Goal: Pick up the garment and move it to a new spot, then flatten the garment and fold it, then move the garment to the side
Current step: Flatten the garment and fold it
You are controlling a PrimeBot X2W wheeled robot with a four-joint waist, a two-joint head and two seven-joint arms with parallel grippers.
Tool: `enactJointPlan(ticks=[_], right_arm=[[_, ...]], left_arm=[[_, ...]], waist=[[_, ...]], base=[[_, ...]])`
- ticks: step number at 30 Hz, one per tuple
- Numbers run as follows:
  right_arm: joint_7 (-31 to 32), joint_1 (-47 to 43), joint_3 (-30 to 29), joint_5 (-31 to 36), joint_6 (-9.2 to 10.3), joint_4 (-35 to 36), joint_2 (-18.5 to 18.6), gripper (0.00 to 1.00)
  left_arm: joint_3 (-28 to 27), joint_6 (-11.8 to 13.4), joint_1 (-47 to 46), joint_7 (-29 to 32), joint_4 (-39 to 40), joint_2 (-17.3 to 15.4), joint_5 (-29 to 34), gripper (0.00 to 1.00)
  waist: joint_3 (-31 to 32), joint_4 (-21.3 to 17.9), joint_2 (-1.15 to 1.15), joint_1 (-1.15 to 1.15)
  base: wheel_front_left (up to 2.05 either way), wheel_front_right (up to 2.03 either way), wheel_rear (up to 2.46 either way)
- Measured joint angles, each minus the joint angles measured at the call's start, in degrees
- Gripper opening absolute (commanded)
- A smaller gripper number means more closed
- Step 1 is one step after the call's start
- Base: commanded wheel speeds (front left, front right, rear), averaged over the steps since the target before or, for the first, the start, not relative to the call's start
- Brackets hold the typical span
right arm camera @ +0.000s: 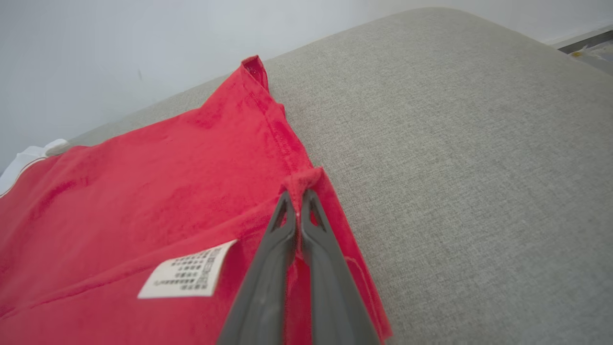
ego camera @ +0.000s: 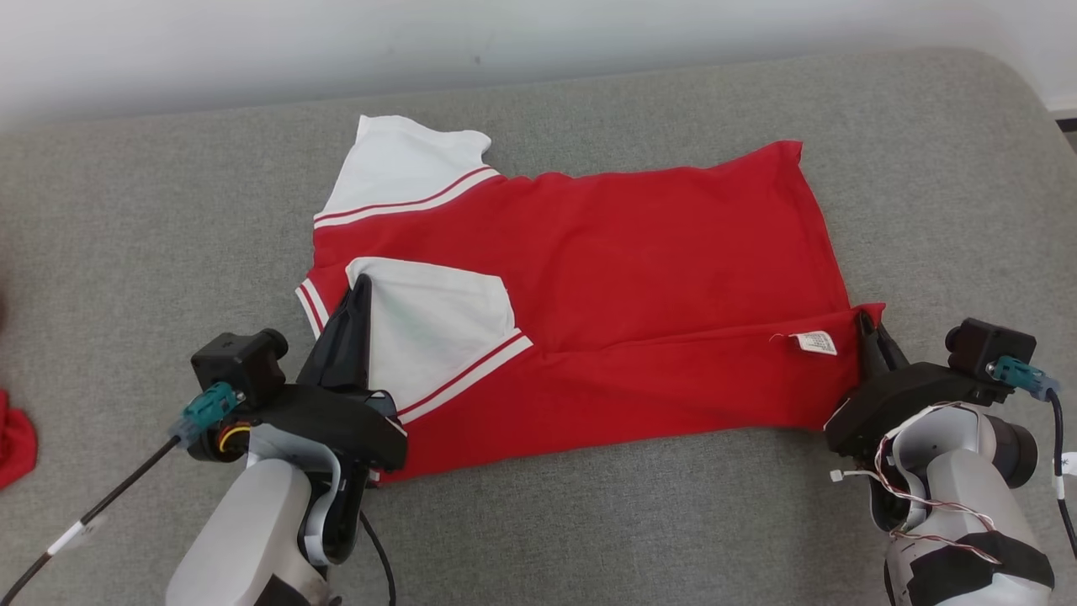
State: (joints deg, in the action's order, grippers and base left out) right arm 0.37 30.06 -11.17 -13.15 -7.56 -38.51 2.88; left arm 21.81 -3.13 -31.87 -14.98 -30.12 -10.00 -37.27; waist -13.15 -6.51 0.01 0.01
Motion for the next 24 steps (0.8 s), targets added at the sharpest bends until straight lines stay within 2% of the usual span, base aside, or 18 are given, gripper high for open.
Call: enactJointPlan(ticks=[4, 5, 6, 7, 8, 16, 24], right_arm=[[-0.97, 0.73, 0.19, 0.10, 0.00, -1.65, 0.00, 0.00], [-1.13, 0.88, 0.40, 0.05, 0.00, -2.04, 0.00, 0.05], [-1.44, 1.05, 0.58, 0.05, 0.00, -2.47, 0.00, 0.59], [-1.72, 1.25, 0.71, 0.03, 0.00, -2.86, 0.00, 1.00], [-1.93, 1.47, 0.88, -0.11, 0.00, -3.23, 0.00, 1.00], [-3.53, 1.39, 1.85, -0.71, 0.00, -4.41, -0.01, 1.00], [-4.15, -3.60, -0.64, 4.14, 0.00, 0.73, 0.01, 1.00]], left_arm=[[0.64, -0.38, -1.80, 0.00, -2.75, 0.43, 0.96, 0.00], [0.65, -0.25, -2.30, -0.01, -3.50, 0.49, 1.14, 0.00], [0.78, 0.16, -2.83, -0.01, -4.35, 0.44, 1.66, 0.03], [0.82, 0.35, -3.27, -0.01, -5.21, 0.36, 2.08, 0.27], [0.89, 0.70, -3.69, -0.04, -5.79, 0.31, 2.48, 1.00], [-0.87, 3.20, -3.74, -0.05, -6.64, -0.32, 6.62, 1.00], [-2.02, 5.45, 4.85, -0.05, -4.09, -2.40, 11.03, 1.00]], waist=[[-0.57, -0.10, 0.00, -0.01], [-0.65, -0.20, 0.00, -0.01], [-0.72, -0.31, 0.00, 0.00], [-0.76, -0.43, 0.00, 0.00], [-0.76, -0.55, 0.00, 0.00], [0.90, -1.09, 0.00, -0.01], [4.30, -1.28, -0.01, -0.02]], base=[[0.00, 0.00, 0.00], [0.00, 0.00, 0.00], [0.00, 0.00, 0.00], [0.00, 0.00, 0.00], [0.00, 0.00, 0.00], [0.00, 0.00, 0.00], [0.00, 0.00, 0.00]])
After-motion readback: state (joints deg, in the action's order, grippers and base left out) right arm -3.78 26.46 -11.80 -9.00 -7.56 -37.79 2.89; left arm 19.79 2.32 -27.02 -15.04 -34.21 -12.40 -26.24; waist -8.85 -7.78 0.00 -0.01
